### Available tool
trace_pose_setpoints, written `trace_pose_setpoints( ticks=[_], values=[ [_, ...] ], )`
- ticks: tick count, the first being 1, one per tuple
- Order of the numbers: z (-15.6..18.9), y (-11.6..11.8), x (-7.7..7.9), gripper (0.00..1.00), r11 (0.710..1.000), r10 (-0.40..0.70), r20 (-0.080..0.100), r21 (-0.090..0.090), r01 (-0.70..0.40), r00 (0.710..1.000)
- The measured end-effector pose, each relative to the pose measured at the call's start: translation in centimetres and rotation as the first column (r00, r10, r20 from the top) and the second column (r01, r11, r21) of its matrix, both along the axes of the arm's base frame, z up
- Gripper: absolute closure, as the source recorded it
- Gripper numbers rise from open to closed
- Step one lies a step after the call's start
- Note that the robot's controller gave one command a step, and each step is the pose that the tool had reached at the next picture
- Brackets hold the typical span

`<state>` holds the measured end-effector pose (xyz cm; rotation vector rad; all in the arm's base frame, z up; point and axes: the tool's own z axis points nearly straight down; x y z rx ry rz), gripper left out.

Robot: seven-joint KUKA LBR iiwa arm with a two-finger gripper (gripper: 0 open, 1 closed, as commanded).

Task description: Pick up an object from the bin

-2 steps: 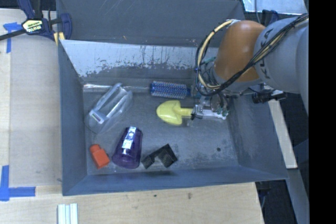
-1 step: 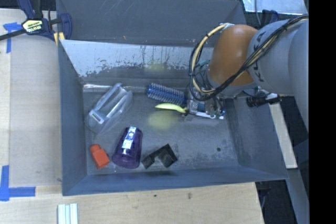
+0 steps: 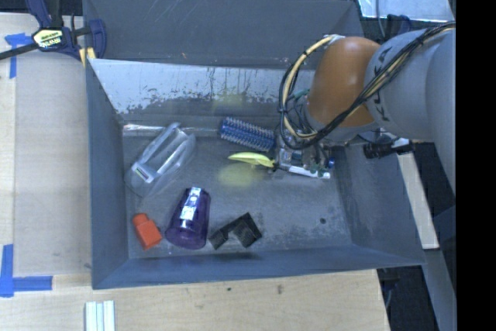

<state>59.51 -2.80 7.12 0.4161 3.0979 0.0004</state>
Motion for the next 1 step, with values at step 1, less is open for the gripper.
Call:
trace_pose_setpoints(
  ticks=[1],
  values=[
    [0.01,0.01,0.00,1.00,1.000,0.001,0.000,0.000,-0.001,1.000]
  ],
)
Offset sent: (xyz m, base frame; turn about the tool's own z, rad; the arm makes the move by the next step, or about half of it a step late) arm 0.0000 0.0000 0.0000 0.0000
